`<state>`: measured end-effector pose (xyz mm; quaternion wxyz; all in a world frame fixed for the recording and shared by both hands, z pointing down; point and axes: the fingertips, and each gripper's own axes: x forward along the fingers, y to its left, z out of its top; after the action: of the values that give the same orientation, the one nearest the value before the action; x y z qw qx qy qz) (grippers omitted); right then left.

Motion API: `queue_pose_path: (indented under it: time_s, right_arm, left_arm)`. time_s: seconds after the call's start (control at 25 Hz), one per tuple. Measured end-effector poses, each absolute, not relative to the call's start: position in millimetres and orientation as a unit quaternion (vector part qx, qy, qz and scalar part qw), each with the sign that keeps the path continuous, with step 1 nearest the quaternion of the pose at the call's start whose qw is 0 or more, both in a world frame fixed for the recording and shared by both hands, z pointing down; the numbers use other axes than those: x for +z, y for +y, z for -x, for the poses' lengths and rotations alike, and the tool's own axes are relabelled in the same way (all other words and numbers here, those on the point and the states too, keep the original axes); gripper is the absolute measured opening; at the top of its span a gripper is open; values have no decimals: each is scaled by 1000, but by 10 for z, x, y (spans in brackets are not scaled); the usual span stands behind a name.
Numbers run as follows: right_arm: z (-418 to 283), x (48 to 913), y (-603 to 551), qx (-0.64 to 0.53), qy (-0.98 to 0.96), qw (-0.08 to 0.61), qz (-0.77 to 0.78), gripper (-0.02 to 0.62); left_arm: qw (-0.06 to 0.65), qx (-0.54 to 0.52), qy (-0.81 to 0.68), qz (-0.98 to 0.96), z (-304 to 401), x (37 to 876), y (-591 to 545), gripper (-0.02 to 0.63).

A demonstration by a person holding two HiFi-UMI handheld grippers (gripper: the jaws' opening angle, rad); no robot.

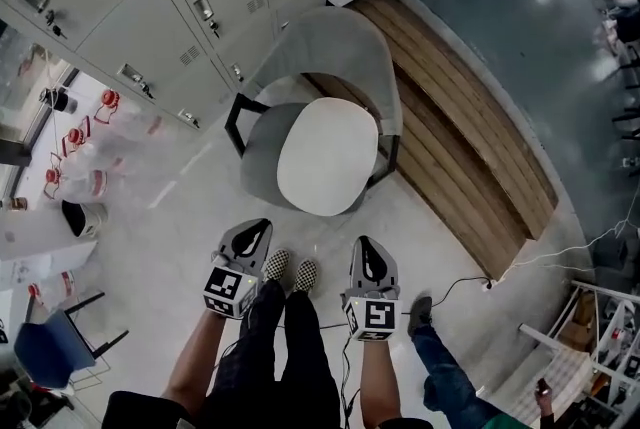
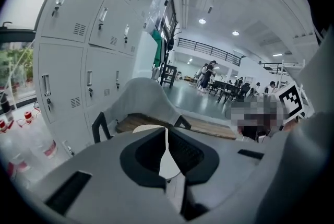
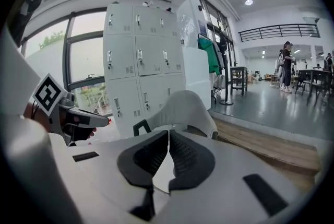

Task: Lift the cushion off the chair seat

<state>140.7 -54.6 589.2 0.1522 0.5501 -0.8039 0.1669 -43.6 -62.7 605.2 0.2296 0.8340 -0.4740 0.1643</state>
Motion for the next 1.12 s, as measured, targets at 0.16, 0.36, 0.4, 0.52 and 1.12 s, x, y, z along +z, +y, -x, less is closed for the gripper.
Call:
queue_pose_path:
  time_s: [0.16, 0.36, 0.4, 0.52, 1.12]
  right_arm:
    - [-1365, 6180, -638, 177, -801, 160, -549, 31]
    - [-1311, 6614, -764, 191, -801, 169, -542, 31]
    - [-1298, 6703, -799, 193, -801, 171, -540, 31]
    - [-1277, 6962, -915, 201, -799, 176, -538, 31]
    - [-1193, 8035, -1219, 224, -801, 193, -521, 31]
  left_arm:
    - [245, 171, -471, -830, 487, 6403, -752, 29]
    - [264, 170, -465, -828, 476, 6811, -898, 29]
    - [266, 172, -463, -828, 472, 6893, -923, 29]
    - [272, 178, -461, -826, 475, 7160, -992, 29]
    - [290, 188, -469, -813, 511, 8238, -1312, 29]
